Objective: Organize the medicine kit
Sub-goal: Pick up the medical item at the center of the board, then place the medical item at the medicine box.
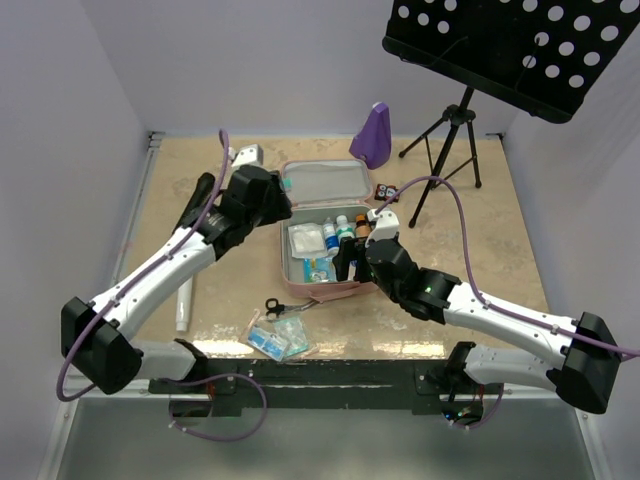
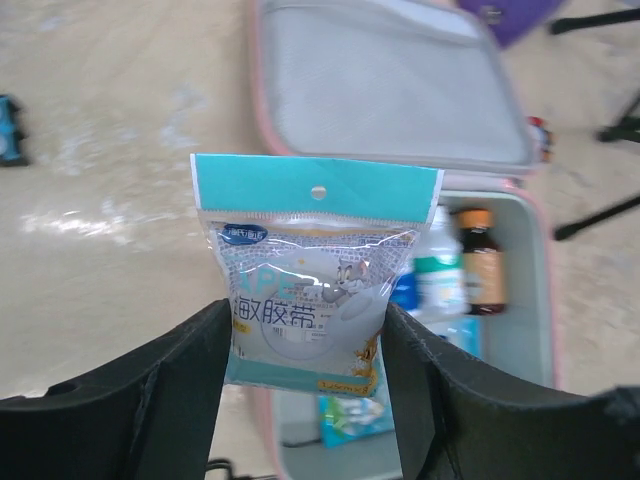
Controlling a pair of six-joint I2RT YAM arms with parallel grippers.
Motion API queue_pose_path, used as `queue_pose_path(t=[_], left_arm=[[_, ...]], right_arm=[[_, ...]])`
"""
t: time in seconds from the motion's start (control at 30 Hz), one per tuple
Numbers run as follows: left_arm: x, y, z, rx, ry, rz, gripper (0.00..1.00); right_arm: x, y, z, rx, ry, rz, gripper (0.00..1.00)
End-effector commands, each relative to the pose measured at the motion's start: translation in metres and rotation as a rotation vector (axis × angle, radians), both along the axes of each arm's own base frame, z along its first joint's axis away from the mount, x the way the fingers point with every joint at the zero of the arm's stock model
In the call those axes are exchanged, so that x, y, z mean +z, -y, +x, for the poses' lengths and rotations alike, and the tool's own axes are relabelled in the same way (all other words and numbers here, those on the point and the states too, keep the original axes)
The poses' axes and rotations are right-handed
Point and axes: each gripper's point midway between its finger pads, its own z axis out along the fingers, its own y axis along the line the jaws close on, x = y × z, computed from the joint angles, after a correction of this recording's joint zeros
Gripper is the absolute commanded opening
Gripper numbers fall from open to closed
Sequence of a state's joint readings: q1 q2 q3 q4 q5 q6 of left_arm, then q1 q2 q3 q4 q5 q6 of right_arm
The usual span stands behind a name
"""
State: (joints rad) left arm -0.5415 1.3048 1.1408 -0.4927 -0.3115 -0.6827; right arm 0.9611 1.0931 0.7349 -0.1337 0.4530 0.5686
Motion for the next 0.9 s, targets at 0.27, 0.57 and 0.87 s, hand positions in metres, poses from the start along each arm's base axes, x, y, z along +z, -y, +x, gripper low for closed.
queue_pose_path(t=[0.27,0.57,0.87], left_arm=[[-0.039,0.092,0.007,-0.103,-0.083,-0.014,0.64],[-0.095,0.094,0.016,-0.049,-0.197,0.062,0.71],[-0.087,0.086,0.018,0.007,-0.184,0.068,0.86]], right_arm=[[0.023,-0.003,0.007,-0.014,0.05,0.05,0.86],[0.019,0.001,0.006,-0.022,0.048,0.043,0.86],[0.021,0.004,0.007,-0.032,0.056,0.037,0.87]])
